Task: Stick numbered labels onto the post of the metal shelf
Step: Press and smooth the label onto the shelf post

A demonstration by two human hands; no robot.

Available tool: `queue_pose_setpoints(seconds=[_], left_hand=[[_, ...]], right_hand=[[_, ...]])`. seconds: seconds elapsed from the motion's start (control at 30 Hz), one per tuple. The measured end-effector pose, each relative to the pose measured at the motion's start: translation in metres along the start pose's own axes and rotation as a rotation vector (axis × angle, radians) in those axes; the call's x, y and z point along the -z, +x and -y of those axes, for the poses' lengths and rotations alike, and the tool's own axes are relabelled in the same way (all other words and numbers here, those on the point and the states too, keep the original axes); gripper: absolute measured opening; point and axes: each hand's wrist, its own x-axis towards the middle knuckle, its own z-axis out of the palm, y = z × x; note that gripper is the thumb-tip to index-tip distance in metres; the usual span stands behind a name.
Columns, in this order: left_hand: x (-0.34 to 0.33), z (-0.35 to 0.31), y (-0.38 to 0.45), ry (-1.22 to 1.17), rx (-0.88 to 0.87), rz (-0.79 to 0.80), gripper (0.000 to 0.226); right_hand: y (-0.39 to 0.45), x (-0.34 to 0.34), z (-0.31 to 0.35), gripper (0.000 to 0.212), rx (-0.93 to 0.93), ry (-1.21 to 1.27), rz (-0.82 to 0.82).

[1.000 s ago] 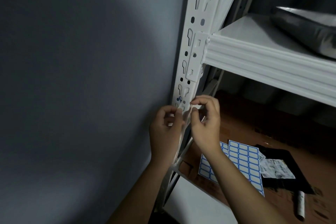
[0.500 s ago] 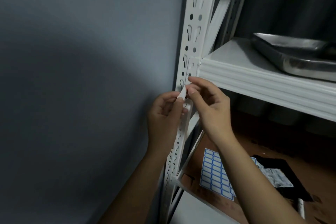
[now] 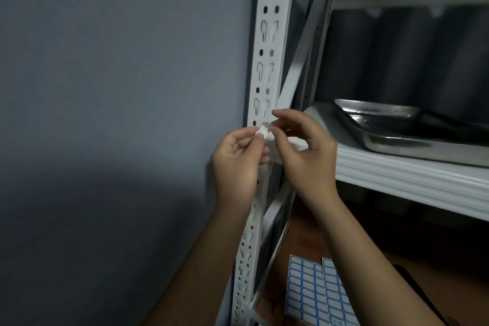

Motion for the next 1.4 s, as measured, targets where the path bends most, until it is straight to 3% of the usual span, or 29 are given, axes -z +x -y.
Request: queue_pose_setpoints(seconds=[0.13, 0.33, 0.53, 0.7, 0.9, 1.1, 1.3, 1.4], left_hand=[[-0.024, -0.02, 0.004, -0.038, 0.008, 0.105, 0.009], [-0.056, -0.036, 0.003, 0.007, -0.049, 0.199, 0.015], [-0.093, -0.041, 0.004, 0.042, -0.066, 0.271, 0.012], [-0.131, -0.036, 0.012, 0.055, 0.028, 0.322, 0.007], [-0.171, -0.014, 0.035, 0.343, -0.089, 0.404, 0.012], [-0.196, -0.006, 0.045, 0.86, -0.251, 0.563, 0.02], [-0.192, 0.003, 0.052, 0.888, -0.25, 0.646, 0.013], [-0.188, 0.006, 0.056, 0.86, -0.253, 0.657, 0.006]], right_hand=[[0.019, 0.019, 0.004, 0.025, 0.168, -0.196, -0.012], [0.045, 0.057, 0.012, 0.039, 0.161, -0.229, 0.041], [0.064, 0.095, 0.016, 0.04, 0.088, -0.095, 0.018], [0.079, 0.127, 0.01, 0.044, -0.052, -0.004, -0.008], [0.091, 0.165, -0.009, 0.026, -0.127, -0.289, 0.016], [0.092, 0.188, -0.035, 0.022, -0.255, -0.45, -0.025], [0.09, 0.184, -0.042, 0.016, -0.271, -0.597, -0.018], [0.091, 0.18, -0.042, 0.01, -0.284, -0.707, 0.073]])
